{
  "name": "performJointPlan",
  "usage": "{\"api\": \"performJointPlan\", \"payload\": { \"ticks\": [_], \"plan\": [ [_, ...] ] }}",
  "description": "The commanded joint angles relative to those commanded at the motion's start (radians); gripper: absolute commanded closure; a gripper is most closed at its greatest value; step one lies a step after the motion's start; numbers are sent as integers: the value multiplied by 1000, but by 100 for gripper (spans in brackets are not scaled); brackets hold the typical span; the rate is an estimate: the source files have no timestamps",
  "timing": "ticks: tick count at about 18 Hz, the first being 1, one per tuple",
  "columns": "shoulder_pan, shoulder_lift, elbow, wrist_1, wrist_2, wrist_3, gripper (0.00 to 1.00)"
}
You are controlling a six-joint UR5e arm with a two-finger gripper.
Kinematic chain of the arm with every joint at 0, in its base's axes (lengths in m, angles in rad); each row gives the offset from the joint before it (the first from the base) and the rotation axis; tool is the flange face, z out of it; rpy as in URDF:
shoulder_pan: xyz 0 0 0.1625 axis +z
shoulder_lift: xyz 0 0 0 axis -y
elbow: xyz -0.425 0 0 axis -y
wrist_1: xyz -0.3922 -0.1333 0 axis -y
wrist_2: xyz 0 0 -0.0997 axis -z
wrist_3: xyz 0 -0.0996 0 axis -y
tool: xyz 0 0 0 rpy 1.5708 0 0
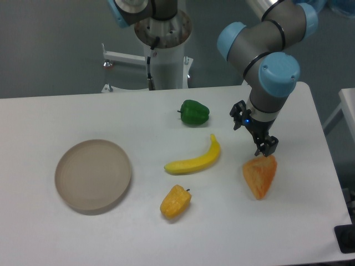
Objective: Pick up the yellow pepper from the table
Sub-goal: 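Move the gripper over the small yellow pepper beside the banana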
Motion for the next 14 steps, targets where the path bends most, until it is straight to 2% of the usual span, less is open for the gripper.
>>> {"api": "performJointPlan", "payload": {
  "ticks": [5,7,8,9,14],
  "plan": [
    [-3,0,0,0,0,-9,0],
    [-8,-12,5,26,-2,-14,0],
    [-20,-29,6,72,-2,-34,0],
    [-40,-44,12,87,-8,-85,0],
    [-120,-153,106,118,-6,-257,0]
  ]
}}
